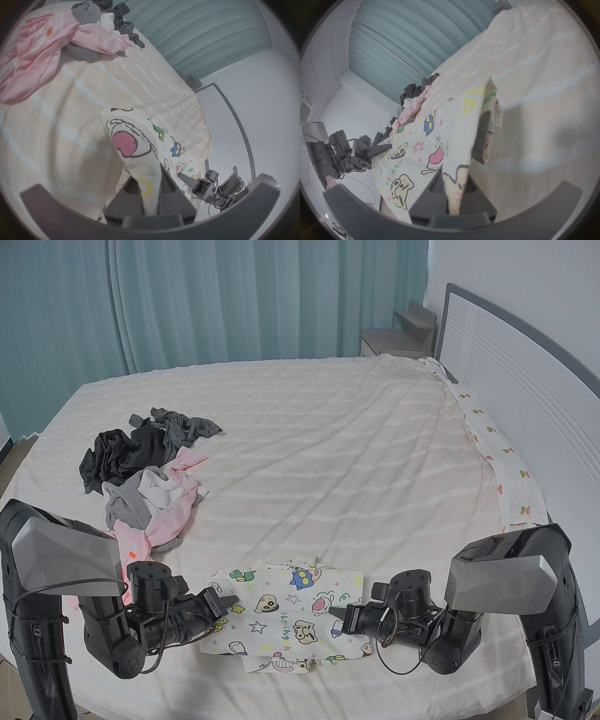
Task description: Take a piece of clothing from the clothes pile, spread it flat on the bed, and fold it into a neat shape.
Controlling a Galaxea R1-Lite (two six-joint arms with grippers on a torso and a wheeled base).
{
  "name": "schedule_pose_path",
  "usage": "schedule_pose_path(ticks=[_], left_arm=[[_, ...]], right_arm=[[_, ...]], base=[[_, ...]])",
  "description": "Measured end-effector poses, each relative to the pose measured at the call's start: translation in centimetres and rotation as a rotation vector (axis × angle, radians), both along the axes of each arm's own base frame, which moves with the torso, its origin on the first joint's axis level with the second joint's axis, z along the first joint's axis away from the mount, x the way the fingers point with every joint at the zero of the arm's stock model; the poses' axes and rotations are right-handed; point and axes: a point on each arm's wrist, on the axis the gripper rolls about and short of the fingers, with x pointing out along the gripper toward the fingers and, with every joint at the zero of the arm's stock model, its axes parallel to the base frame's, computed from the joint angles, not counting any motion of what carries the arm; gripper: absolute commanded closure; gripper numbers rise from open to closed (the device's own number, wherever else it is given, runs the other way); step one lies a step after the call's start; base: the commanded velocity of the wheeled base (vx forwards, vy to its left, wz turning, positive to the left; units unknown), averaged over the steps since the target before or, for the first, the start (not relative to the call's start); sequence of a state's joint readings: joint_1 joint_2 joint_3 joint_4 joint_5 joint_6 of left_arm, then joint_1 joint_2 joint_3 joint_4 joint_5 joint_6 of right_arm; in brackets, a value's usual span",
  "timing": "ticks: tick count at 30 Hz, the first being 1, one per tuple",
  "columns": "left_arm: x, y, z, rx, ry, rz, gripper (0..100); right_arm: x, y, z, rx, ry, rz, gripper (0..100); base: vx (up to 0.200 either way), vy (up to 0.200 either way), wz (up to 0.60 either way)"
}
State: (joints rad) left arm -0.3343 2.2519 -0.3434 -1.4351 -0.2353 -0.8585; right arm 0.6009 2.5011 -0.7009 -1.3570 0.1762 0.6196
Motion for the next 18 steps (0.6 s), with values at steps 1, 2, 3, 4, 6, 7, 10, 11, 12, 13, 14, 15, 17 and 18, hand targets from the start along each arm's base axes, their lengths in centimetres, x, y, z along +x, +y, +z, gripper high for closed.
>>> schedule_pose_path(ticks=[1, 2, 3, 4, 6, 7, 10, 11, 12, 13, 14, 15, 17, 18], left_arm=[[0.04, 0.04, 0.02, 0.000, -0.001, 0.002, 100], [0.07, 0.05, 0.03, -0.001, -0.002, 0.002, 100], [0.07, 0.06, 0.03, -0.001, -0.002, 0.003, 100], [0.07, 0.07, 0.02, -0.001, -0.002, 0.003, 100], [0.13, 0.17, 0.04, -0.001, -0.003, 0.007, 100], [0.16, 0.20, 0.04, -0.002, -0.004, 0.008, 100], [0.19, 0.34, 0.05, -0.002, -0.004, 0.013, 100], [0.19, 0.36, 0.04, -0.001, -0.003, 0.014, 100], [0.17, 0.38, 0.02, -0.001, -0.002, 0.014, 100], [0.16, 0.38, 0.02, -0.001, -0.002, 0.014, 100], [0.14, 0.40, 0.01, -0.001, -0.001, 0.014, 100], [0.09, 0.43, 0.00, 0.000, 0.000, 0.015, 100], [-0.05, 0.48, -0.05, 0.002, 0.005, 0.015, 100], [-0.10, 0.48, -0.04, 0.002, 0.005, 0.015, 100]], right_arm=[[-0.01, 0.02, 0.02, 0.001, 0.000, 0.001, 100], [0.00, 0.00, 0.02, 0.001, 0.000, 0.000, 100], [0.00, 0.00, 0.02, 0.000, -0.001, 0.000, 100], [0.01, 0.00, 0.04, 0.001, -0.001, 0.000, 100], [0.01, 0.01, 0.05, 0.002, -0.002, 0.000, 100], [0.00, 0.02, 0.05, 0.002, -0.002, 0.000, 100], [0.01, 0.04, 0.10, 0.003, -0.004, 0.001, 100], [0.01, 0.05, 0.11, 0.004, -0.004, 0.001, 100], [0.01, 0.05, 0.13, 0.004, -0.003, 0.001, 100], [0.01, 0.05, 0.13, 0.004, -0.004, 0.001, 100], [0.01, 0.05, 0.13, 0.005, -0.003, 0.000, 100], [0.01, 0.05, 0.17, 0.006, -0.003, 0.000, 100], [-0.01, 0.08, 0.19, 0.007, -0.003, 0.001, 100], [-0.05, 0.12, 0.19, 0.007, -0.003, 0.002, 100]], base=[[0.000, 0.200, 0.00], [0.000, 0.200, 0.00], [0.000, 0.200, 0.00], [0.000, 0.200, 0.00], [0.000, 0.200, 0.00], [0.000, 0.200, 0.00], [0.000, 0.200, 0.00], [0.000, 0.200, 0.00], [0.000, 0.200, 0.00], [0.000, 0.200, 0.00], [0.000, 0.200, 0.00], [0.000, 0.200, 0.00], [0.000, 0.200, 0.00], [0.000, 0.200, 0.00]])
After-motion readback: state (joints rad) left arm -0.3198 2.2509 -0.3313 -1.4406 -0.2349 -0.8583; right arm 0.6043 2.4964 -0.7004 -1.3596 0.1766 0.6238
